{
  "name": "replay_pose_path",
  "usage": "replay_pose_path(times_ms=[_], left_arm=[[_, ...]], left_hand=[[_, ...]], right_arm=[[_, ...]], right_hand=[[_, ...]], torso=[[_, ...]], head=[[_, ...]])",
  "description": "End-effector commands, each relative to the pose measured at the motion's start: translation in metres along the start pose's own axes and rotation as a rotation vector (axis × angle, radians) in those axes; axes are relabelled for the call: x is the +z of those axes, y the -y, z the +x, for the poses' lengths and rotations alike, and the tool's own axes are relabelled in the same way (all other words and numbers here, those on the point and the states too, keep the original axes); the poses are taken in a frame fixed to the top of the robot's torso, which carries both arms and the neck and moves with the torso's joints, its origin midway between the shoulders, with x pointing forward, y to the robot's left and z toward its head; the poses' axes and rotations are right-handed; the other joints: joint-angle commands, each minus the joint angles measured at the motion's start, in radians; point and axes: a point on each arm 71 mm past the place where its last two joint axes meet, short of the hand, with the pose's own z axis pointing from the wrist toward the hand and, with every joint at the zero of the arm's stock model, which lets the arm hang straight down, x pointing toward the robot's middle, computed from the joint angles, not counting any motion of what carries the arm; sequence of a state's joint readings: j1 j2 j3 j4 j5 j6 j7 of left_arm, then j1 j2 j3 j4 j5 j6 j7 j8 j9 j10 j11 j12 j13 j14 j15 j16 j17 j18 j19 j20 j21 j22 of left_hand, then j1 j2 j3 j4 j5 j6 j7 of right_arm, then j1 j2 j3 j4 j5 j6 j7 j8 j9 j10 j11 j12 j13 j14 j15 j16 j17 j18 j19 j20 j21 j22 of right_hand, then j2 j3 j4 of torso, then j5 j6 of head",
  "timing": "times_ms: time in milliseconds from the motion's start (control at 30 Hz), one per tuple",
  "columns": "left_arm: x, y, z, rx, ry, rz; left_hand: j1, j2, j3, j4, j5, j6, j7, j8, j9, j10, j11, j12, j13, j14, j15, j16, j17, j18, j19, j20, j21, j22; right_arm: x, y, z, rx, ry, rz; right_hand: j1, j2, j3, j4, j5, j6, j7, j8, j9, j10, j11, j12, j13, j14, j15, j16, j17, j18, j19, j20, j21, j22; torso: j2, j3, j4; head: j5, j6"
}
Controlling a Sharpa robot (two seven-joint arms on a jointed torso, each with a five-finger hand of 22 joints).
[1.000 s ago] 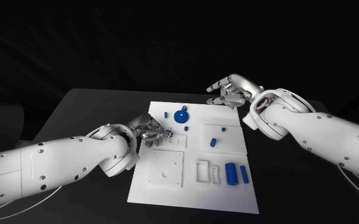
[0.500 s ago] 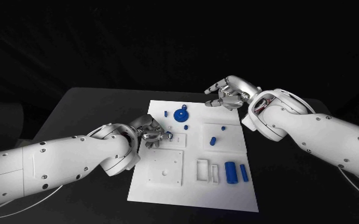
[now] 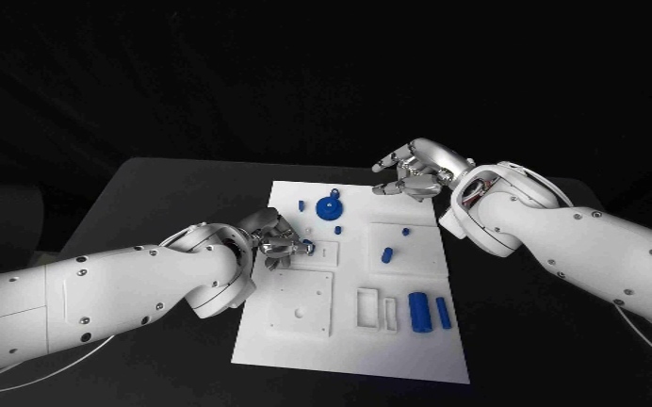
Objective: Assemble the parts on the task board
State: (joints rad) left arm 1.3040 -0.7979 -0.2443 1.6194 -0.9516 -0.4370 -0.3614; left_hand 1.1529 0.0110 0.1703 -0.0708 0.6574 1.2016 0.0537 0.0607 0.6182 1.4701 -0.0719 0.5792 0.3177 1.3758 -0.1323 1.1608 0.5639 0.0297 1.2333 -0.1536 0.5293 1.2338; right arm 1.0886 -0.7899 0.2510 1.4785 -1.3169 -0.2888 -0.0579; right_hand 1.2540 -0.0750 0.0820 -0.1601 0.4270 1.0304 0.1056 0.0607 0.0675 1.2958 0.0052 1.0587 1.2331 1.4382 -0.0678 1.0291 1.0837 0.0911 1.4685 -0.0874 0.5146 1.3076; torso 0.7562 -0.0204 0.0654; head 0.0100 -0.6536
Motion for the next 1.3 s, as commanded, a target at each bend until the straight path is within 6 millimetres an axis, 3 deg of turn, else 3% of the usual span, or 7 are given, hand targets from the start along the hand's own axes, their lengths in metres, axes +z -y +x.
replay_pose_path(times_ms=[33,567,1300], left_arm=[[0.0006,0.0004,0.0014,0.020,-0.010,-0.008],[0.0025,0.0018,0.0054,0.045,-0.042,-0.029],[0.0030,0.0019,0.0082,0.078,-0.068,-0.050]], left_hand=[[0.003,0.003,0.059,-0.067,0.004,0.123,-0.073,0.005,0.001,0.044,-0.010,0.003,0.001,0.001,-0.005,0.006,0.002,-0.011,0.004,0.000,-0.004,0.001],[-0.005,0.002,0.052,-0.078,-0.001,0.141,-0.077,0.005,0.021,0.045,-0.008,0.021,-0.001,0.005,-0.004,0.011,0.002,-0.013,0.019,0.002,-0.040,0.037],[-0.025,0.012,0.054,-0.090,-0.005,0.168,-0.087,0.006,0.063,0.044,-0.014,0.067,0.045,0.012,-0.006,0.072,0.059,-0.015,0.038,0.002,-0.071,0.089]], right_arm=[[0.0000,0.0001,0.0016,-0.012,-0.013,-0.001],[-0.0002,0.0018,0.0026,-0.011,-0.014,0.003],[-0.0012,0.0050,0.0055,-0.009,-0.020,0.011]], right_hand=[[-0.007,0.001,0.004,0.000,-0.002,0.009,0.001,0.002,-0.001,0.000,-0.006,0.005,0.001,0.004,-0.001,-0.002,0.001,0.002,0.036,-0.001,0.006,0.060],[-0.010,0.001,0.004,0.003,0.000,0.008,0.001,0.002,-0.002,0.000,-0.006,0.004,0.000,0.004,-0.001,-0.003,0.001,0.003,0.035,-0.001,0.004,0.060],[-0.011,0.000,0.005,0.005,0.007,0.008,0.001,0.002,-0.002,0.000,-0.006,0.004,0.000,0.005,-0.001,-0.003,0.001,0.002,0.036,-0.002,0.004,0.059]], torso=[[0.000,0.0004,-0.0007],[0.000,-0.0003,0.0006],[0.000,-0.0004,0.0008]], head=[[0.000,-0.001],[-0.001,-0.003],[0.001,-0.009]])
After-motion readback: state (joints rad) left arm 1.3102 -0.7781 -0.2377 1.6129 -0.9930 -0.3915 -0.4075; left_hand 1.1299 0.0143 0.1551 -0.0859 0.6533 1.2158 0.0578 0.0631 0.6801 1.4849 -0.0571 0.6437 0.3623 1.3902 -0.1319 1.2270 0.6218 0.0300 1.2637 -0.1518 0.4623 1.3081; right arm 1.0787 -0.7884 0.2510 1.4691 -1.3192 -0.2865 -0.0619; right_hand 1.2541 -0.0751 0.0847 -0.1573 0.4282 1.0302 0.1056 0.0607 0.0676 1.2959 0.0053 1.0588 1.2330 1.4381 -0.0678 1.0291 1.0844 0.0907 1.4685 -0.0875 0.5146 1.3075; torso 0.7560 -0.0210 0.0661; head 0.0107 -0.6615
